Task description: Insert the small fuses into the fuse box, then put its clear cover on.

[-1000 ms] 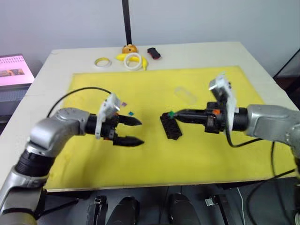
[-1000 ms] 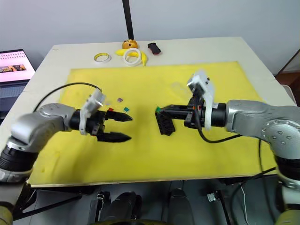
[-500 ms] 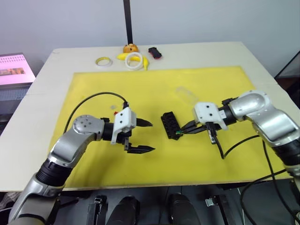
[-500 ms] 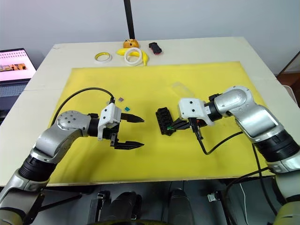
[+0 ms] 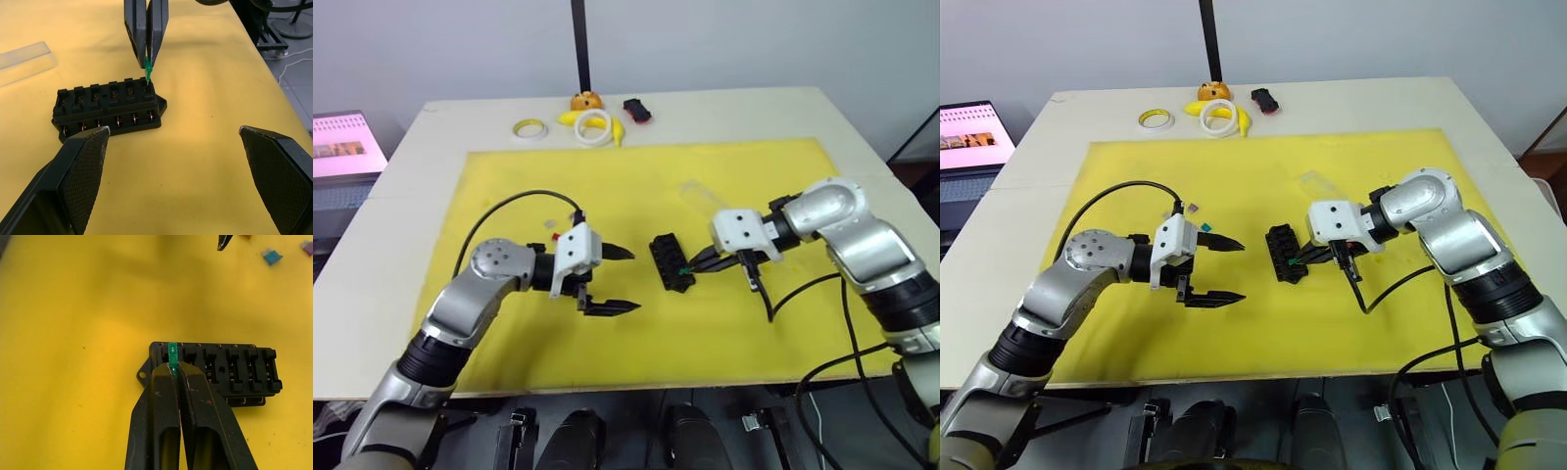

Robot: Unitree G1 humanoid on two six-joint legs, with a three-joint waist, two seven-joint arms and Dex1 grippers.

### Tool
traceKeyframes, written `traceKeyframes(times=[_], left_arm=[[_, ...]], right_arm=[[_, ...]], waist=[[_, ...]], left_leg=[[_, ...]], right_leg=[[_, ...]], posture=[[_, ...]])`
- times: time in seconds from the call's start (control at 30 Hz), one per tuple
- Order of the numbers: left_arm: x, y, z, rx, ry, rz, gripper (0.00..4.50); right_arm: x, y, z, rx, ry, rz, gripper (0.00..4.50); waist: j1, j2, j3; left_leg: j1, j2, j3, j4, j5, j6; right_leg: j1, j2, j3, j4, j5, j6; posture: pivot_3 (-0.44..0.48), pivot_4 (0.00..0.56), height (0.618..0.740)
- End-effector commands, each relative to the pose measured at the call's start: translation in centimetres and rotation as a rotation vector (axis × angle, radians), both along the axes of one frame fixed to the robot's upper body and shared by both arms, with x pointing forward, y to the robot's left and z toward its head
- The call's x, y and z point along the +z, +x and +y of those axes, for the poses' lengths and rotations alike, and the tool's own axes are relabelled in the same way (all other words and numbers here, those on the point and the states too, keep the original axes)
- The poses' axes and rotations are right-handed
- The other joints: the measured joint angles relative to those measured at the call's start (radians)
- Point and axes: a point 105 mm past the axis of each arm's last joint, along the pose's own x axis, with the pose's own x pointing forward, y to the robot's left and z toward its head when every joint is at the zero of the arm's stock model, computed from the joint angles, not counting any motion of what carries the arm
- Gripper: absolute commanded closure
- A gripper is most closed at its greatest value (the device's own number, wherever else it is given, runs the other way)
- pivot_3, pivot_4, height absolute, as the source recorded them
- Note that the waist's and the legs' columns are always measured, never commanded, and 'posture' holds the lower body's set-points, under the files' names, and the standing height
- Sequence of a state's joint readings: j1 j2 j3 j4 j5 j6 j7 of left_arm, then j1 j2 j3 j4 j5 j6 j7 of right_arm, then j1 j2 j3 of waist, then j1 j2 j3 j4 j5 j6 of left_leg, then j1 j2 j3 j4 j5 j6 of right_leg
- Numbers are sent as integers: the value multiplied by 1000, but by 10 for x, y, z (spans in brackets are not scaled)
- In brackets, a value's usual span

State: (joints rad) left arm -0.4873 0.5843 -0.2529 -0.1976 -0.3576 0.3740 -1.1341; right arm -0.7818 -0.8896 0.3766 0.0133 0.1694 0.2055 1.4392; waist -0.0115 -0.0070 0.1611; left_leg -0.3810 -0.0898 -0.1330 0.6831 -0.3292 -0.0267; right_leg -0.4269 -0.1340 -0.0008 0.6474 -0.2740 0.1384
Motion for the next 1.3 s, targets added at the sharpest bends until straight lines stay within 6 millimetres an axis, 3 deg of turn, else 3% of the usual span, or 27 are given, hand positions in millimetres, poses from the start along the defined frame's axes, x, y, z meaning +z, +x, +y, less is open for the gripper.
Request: traceKeyframes(times=[0.03,0.6,1.3], left_arm=[[8,-1,-3,-23,-5,-54,30],[-1,7,-23,-30,-2,-61,30],[-2,13,-34,-10,-10,-64,30]], right_arm=[[9,3,-2,-4,-7,-45,4500],[9,0,1,7,1,-29,4500],[1,3,3,14,-10,-35,4500]], waist=[[0,0,0],[0,0,0],[-1,0,0]], left_leg=[[0,0,0,0,0,0],[0,0,0,0,0,0],[0,0,0,0,0,0]], right_leg=[[0,0,0,0,0,0],[0,0,0,0,0,0],[0,0,0,0,0,0]], posture=[[0,150,740],[0,150,740],[0,150,740]])
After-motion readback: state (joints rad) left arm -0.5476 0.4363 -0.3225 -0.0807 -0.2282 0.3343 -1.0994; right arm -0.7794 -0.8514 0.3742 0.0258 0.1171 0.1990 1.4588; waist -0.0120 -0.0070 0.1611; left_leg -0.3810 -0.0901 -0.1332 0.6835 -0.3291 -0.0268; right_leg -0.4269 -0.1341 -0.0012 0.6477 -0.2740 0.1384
